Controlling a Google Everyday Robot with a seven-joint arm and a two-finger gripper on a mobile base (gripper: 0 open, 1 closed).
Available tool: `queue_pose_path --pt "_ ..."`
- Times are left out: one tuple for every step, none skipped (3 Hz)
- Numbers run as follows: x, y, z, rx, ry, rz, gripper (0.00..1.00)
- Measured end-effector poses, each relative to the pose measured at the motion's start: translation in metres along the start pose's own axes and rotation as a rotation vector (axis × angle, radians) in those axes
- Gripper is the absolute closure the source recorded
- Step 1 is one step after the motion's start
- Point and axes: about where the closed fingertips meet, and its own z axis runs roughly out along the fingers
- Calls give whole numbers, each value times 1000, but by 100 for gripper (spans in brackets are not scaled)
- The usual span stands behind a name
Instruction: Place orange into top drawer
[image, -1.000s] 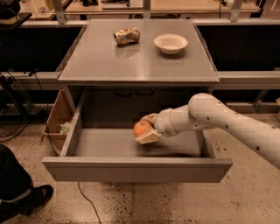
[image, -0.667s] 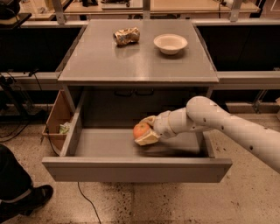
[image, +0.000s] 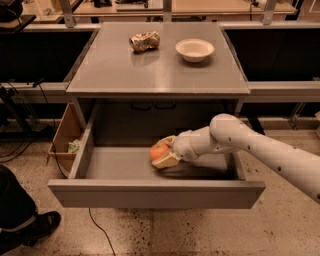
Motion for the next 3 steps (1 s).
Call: queue_pose_path --pt "2 -1 0 -2 1 4 41" --pt "3 -2 -4 -5 6 7 18" --pt "2 -1 -5 -18 8 9 0"
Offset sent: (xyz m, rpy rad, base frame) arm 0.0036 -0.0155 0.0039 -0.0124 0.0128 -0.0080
